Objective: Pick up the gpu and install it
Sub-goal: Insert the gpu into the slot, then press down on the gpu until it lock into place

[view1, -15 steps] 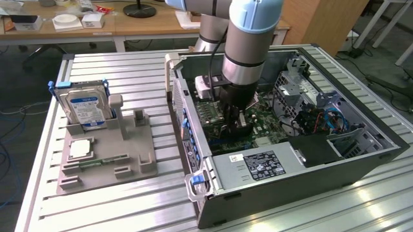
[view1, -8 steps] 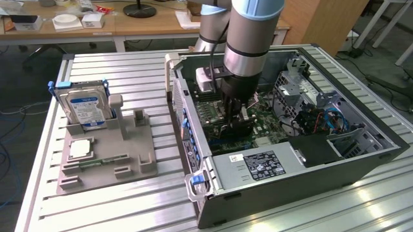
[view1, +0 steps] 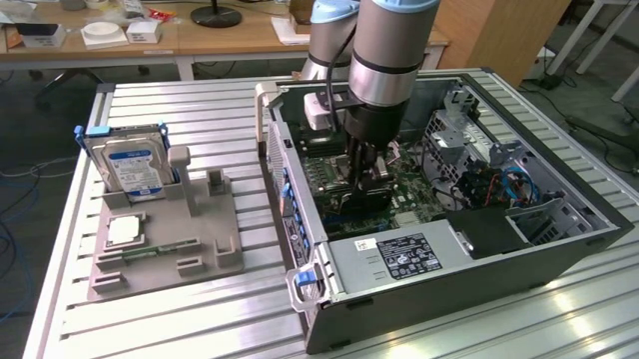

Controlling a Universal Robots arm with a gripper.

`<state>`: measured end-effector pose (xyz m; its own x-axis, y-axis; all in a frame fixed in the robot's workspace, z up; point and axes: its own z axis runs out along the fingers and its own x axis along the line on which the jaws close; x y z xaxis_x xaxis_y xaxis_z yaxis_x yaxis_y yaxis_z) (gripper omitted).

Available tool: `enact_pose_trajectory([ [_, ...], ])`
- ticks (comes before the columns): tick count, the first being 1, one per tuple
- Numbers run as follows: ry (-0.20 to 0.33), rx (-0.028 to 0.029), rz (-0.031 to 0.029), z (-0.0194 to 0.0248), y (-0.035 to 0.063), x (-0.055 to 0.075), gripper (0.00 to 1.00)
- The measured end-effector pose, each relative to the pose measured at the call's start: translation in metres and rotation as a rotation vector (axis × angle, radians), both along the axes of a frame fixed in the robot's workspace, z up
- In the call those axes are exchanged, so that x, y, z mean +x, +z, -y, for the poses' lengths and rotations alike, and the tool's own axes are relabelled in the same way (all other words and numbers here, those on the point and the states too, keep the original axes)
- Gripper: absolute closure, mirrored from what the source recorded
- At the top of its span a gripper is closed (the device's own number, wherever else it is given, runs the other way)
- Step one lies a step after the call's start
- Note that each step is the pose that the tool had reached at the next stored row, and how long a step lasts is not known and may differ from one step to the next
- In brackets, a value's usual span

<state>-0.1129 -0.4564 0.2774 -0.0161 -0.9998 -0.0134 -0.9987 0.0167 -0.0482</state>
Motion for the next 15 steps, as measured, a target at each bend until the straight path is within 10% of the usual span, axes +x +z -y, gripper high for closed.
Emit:
enact_pose_trajectory([
  [6, 0.0, -0.0002, -0.0001, 0.0, 0.0001, 0.0, 0.9],
  [15, 0.0, -0.0002, -0.0001, 0.0, 0.0001, 0.0, 0.9],
])
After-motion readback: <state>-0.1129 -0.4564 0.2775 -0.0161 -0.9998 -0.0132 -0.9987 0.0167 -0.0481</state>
